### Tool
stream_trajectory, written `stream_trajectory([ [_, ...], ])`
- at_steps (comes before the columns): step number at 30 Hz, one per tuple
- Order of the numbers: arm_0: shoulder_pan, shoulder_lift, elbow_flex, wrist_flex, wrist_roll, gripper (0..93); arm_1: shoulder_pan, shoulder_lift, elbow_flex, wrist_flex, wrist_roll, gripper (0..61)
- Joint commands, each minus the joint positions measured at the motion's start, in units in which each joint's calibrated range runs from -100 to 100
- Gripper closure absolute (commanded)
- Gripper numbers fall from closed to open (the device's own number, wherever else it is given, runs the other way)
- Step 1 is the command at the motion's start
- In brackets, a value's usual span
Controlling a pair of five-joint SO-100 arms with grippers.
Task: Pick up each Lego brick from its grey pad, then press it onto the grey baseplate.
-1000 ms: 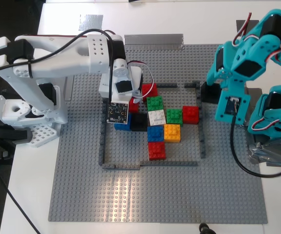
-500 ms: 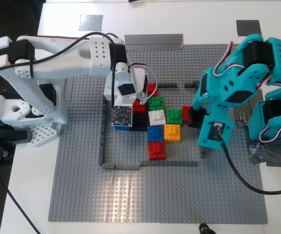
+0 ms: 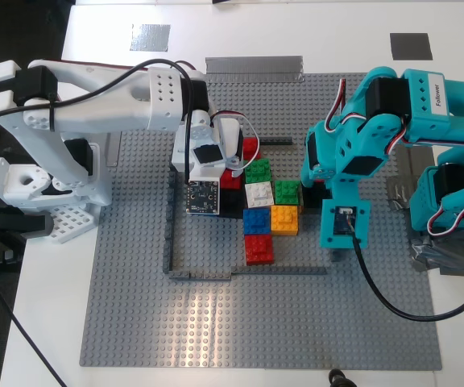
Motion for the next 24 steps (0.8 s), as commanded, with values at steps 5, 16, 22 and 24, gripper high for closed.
stream_trajectory([
  [5, 0.4, -0.1, -1.1, 1.9, 3.3, 92.7, 0.3, -2.1, -0.4, -2.1, 0.5, 61.2],
  [16, 1.2, 4.6, -0.2, -2.5, 3.3, 92.7, 0.1, -3.7, 0.8, -2.8, 0.7, 47.1],
  [22, 4.6, 6.9, -0.1, -4.6, 2.2, 92.7, 0.1, -6.9, 1.9, -1.3, 1.6, 41.6],
  [24, 4.7, 6.3, 0.8, -4.6, 2.2, 92.7, 0.1, -8.2, 1.9, -0.5, 1.9, 41.7],
])
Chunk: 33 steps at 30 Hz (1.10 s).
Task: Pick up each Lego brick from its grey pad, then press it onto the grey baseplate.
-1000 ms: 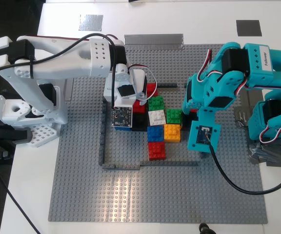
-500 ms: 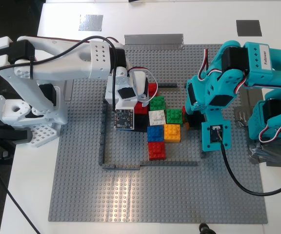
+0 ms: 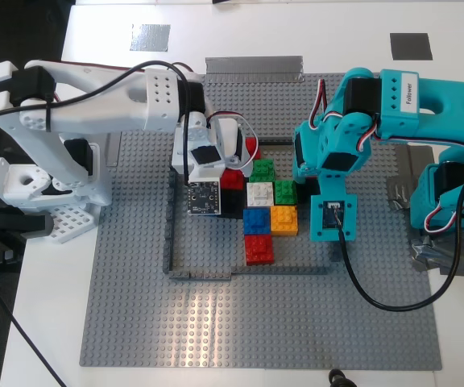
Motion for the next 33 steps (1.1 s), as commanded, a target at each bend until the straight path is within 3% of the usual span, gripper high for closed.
stream_trajectory([
  [1, 0.9, -0.7, 1.2, -0.1, -0.3, 92.7, 0.1, -6.9, -0.8, 2.0, 0.6, 41.7],
  [13, -1.4, -10.3, 3.4, 7.7, 0.1, 92.7, -0.7, -17.4, -6.7, 11.1, 3.2, 43.3],
  [16, -3.8, -12.3, 8.4, 6.9, 0.1, 92.7, -1.8, -20.6, -7.5, 14.2, 4.0, 50.8],
  [18, -4.9, -13.6, 9.7, 5.0, 0.7, 92.7, -2.8, -22.2, -7.8, 15.7, 4.4, 59.7],
  [23, -5.2, -14.6, 10.4, 0.8, 7.1, 92.7, -6.0, -26.2, -9.3, 18.2, 4.6, 61.2],
  [33, -4.5, -14.8, 9.8, 1.3, 21.5, 92.7, -15.2, -28.9, -12.9, 20.8, 4.6, 61.2],
])
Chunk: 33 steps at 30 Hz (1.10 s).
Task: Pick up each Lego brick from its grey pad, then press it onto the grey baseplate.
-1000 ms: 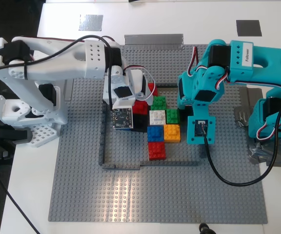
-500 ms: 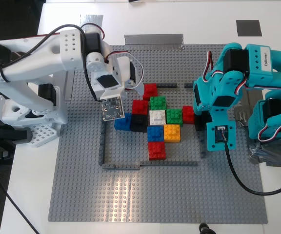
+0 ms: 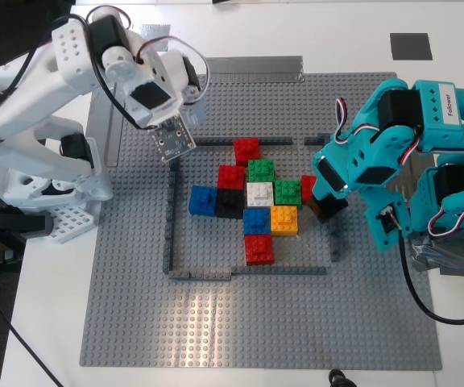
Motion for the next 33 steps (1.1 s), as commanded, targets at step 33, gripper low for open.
stream_trajectory([
  [33, -4.2, 10.4, -3.9, -2.3, 21.1, 92.7, -44.2, 4.5, -1.6, -4.5, 1.7, 61.2],
])
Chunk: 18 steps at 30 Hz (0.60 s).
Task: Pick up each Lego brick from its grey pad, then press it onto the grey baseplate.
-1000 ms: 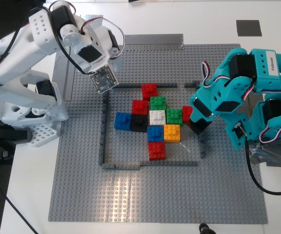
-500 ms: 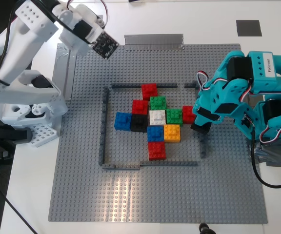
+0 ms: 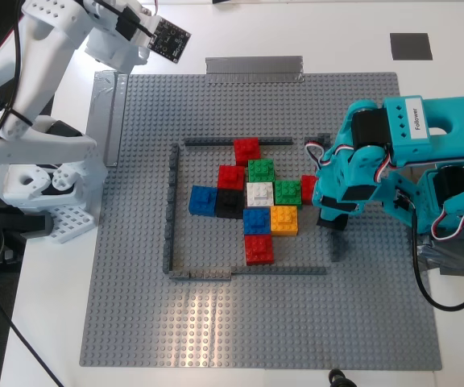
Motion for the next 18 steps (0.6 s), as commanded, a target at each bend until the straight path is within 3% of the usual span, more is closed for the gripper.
stream_trajectory([
  [1, -1.6, 1.7, -5.2, -1.0, 0.0, 92.7, -2.9, 0.4, -3.6, -0.4, -0.2, 61.2],
  [10, -2.1, 7.8, -12.2, -1.0, 0.4, 92.7, -5.4, 1.7, -3.9, 0.8, -0.2, 61.2],
  [18, -1.6, 7.8, -12.2, -0.4, 3.2, 92.7, -5.8, 3.9, -4.4, -0.5, -0.2, 61.2],
])
